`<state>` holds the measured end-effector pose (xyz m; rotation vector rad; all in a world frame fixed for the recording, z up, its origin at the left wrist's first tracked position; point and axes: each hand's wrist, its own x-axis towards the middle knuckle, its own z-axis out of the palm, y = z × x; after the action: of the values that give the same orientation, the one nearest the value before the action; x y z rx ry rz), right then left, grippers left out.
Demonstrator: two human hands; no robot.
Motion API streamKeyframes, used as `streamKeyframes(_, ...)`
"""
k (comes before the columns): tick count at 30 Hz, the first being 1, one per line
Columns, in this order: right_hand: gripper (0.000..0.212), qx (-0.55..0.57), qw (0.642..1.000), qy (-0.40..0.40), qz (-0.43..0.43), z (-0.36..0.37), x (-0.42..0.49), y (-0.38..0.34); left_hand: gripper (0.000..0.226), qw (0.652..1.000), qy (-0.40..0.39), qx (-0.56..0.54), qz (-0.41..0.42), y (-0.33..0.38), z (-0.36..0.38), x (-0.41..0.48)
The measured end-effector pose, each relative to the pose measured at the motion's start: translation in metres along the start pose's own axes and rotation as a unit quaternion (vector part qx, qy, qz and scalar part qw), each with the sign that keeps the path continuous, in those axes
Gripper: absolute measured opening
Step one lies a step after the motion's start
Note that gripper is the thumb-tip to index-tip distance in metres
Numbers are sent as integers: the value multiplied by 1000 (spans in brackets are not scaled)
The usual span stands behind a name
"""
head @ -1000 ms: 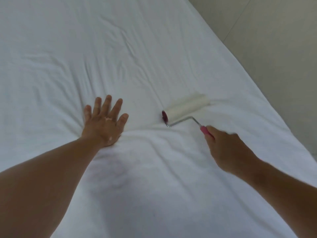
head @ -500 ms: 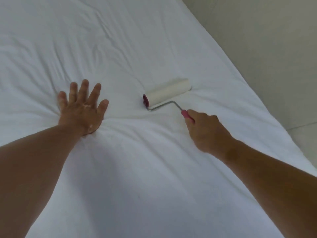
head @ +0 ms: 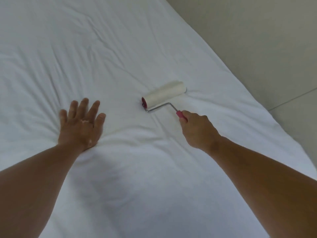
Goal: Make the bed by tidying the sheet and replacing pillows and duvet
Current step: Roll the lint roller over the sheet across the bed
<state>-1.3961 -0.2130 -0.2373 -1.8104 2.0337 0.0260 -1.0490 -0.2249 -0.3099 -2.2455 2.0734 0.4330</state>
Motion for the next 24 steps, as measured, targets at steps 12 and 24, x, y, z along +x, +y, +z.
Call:
streamKeyframes(12, 46, -23, 999, -3, 34, 4, -127, 75, 64, 998, 40, 32, -28, -7, 27, -41)
streamKeyframes(24, 86, -38, 987, -116, 107, 5, -233, 116, 64, 997, 77, -7, -14, -8, 36, -37)
